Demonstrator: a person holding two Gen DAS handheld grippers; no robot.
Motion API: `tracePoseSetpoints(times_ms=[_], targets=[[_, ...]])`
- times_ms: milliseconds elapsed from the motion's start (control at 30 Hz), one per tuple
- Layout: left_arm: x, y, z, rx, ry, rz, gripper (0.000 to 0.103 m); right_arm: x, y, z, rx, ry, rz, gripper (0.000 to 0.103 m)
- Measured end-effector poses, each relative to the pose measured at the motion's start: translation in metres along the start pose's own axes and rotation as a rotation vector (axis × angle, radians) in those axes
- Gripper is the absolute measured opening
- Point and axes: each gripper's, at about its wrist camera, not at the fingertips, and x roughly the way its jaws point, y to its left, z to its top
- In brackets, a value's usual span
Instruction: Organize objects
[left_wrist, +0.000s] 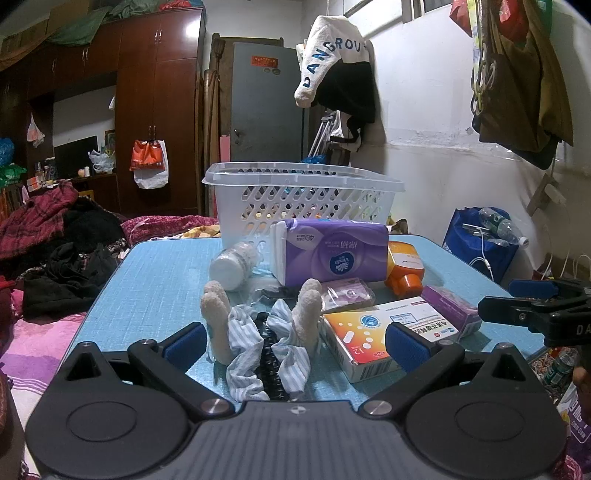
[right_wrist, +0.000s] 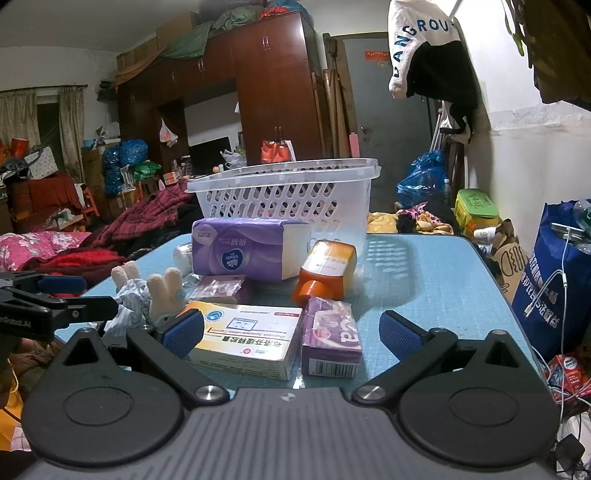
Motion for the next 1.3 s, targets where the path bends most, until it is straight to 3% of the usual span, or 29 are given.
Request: tracePoseSetpoints(times_ms=[1000, 1300], targets=[[-0.0013, 0.0006, 0.0013, 0.0, -0.007, -0.002, 0.103, -0.0002, -0.0004, 0.0003, -0.008, -0.001, -0.024, 0.103], [0.0023, 0.0029, 0.0032, 0.024, -0.072, 0.048, 0.103, 0.0015, -0.0038, 0.0017, -0.001, -0.007, -0.031, 0.103]])
